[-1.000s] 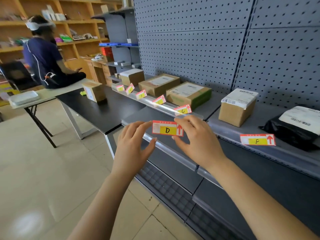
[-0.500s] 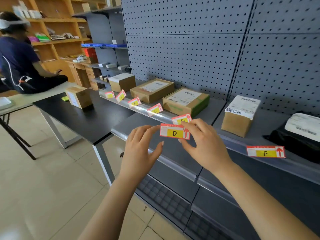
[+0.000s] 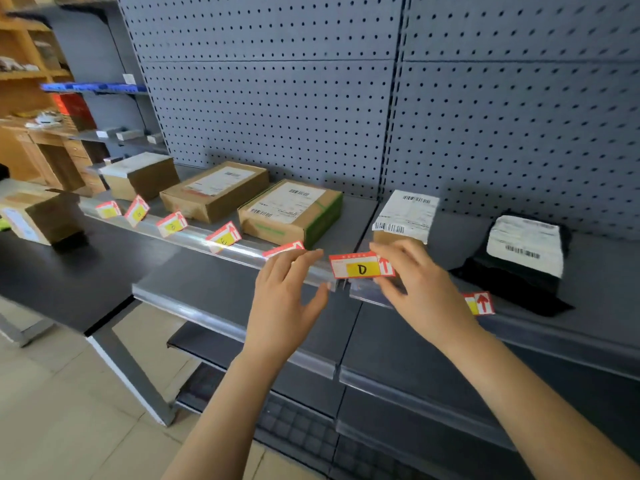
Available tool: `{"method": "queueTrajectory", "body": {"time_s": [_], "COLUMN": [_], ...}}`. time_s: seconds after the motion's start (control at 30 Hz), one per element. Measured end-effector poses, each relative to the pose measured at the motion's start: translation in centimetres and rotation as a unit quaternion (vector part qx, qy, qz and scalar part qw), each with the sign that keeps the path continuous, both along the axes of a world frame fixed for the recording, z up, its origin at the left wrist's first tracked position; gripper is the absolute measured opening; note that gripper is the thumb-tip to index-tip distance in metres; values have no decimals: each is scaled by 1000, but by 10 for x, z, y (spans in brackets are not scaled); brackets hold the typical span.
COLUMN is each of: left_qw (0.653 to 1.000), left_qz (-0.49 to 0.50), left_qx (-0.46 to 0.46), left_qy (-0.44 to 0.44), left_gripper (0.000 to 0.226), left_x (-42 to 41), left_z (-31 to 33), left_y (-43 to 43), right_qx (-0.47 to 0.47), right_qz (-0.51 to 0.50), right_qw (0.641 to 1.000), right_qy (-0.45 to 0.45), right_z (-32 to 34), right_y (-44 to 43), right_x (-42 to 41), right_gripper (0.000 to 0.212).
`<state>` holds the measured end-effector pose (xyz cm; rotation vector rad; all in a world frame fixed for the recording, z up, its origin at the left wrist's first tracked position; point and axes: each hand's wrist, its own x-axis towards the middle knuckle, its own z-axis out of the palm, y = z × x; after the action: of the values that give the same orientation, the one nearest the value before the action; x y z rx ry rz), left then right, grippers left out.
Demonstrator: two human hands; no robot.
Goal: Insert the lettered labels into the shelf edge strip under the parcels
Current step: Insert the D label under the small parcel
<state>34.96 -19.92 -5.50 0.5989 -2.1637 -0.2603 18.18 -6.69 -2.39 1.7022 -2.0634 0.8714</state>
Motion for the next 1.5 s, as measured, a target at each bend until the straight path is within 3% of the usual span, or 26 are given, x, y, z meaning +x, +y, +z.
{"method": "queueTrajectory", "body": {"time_s": [0.47, 0.97, 1.27, 1.5], "left_qw": [992, 983, 980, 978], "left_qz": [-126, -179, -196, -204], "left_qx": [11, 28, 31, 28], "left_qy": [-19, -34, -34, -24], "left_gripper": [40, 44, 46, 44], "left_x": [-57, -65, -66, -63], "left_z": [-24, -34, -34, -35], "left_y": [-17, -25, -28, -33], "right_qx": [60, 73, 112, 47], "right_qz": [-116, -152, -149, -169], "right_qw": [991, 986, 982, 982], "right_qy": [-16, 3, 19, 75], "right_z": [-10, 0, -18, -14], "right_y": [29, 32, 20, 19], "right_x": [-31, -15, -5, -8], "right_gripper": [45, 52, 44, 26]}}
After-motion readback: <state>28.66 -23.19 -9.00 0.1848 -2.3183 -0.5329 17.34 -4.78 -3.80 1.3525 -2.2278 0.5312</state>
